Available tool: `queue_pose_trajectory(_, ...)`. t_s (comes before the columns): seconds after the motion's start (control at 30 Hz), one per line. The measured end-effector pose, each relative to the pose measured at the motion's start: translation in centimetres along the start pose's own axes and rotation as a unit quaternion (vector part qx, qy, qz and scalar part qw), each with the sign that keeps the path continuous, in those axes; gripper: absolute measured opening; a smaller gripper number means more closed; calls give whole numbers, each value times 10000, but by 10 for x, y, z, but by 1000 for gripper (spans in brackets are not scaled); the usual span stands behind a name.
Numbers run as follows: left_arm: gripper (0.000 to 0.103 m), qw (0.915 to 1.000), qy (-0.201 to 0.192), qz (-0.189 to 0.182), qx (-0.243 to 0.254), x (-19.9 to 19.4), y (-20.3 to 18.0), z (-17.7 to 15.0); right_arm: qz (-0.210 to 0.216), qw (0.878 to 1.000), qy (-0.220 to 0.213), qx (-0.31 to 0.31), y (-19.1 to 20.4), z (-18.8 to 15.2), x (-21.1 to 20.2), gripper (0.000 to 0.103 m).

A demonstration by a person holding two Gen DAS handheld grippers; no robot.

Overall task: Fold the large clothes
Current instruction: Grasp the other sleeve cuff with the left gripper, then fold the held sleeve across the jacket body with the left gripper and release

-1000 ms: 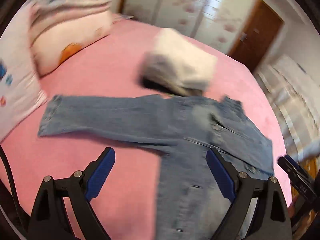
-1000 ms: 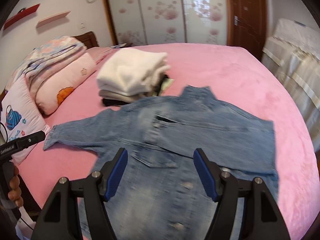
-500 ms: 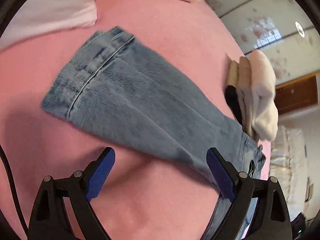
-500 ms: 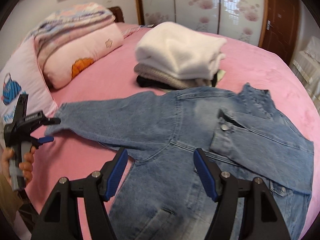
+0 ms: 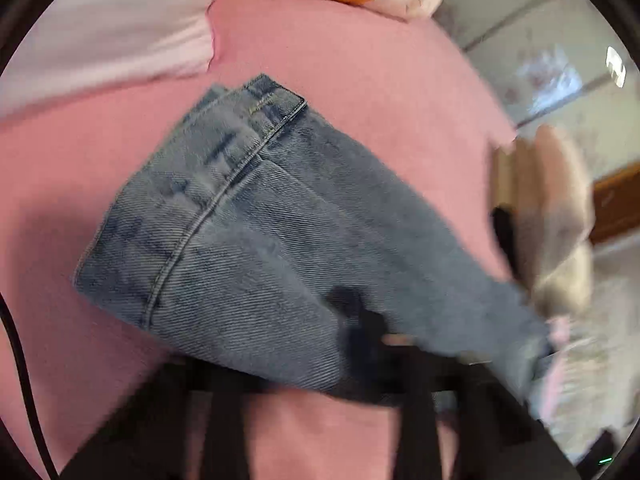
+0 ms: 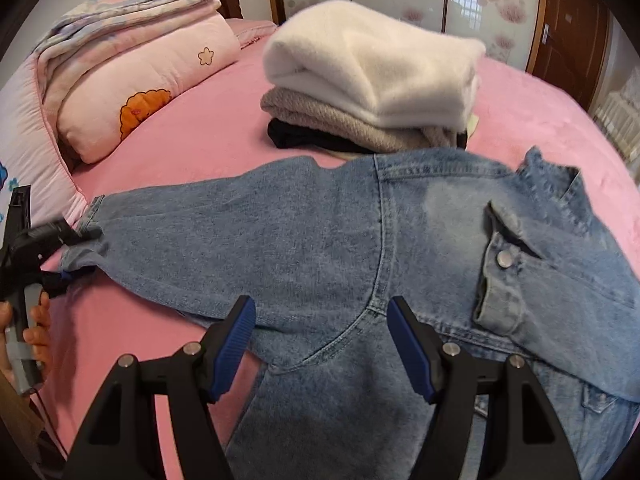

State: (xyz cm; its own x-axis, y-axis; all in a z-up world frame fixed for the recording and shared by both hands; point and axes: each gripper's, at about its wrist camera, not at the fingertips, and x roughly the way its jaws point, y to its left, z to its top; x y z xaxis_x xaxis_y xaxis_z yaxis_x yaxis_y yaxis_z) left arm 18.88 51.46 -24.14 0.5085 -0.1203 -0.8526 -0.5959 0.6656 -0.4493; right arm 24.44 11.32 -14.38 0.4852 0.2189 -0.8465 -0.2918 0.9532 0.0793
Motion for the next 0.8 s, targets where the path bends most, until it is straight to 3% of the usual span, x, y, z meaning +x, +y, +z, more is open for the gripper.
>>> queue_pose_trajectory(0.1,7,9976,-454,331,403,-13,-21,-8,-10,10000,12,29,-11,-7,-3,68)
queue_pose_trajectory(0.2,4,9877,-937,673,1058,-36,-67,-22,-24,9998,30,170,-34,-13,-13,68)
queue_pose_trajectory(0.33,4,9692,-1425,165,2000,-81,-151,-52,-91,9989,-73,464,-75,-32,-39,68)
queue_pose_trajectory(0.43,4,9445,-1505,-487,2880,-108,-237,-97,-316,9966,-239,723,-113,-46,-62,68)
queue_pose_trajectory(0.53,4,9180,-1368,-818,3631,-114,-302,-146,-484,9926,-355,1052,-150,-58,-81,68)
queue_pose_trajectory(0.63,5,8890,-923,-1090,4350,-90,-365,-210,-692,9875,-496,1329,-186,-68,-100,68)
queue_pose_trajectory(0.7,5,8774,-625,-1170,4611,-67,-389,-246,-916,9839,-521,1446,-210,-75,-107,68)
queue_pose_trajectory(0.8,5,8665,-111,-1424,4783,-30,-416,-295,-1135,9785,-497,1649,-243,-86,-113,68)
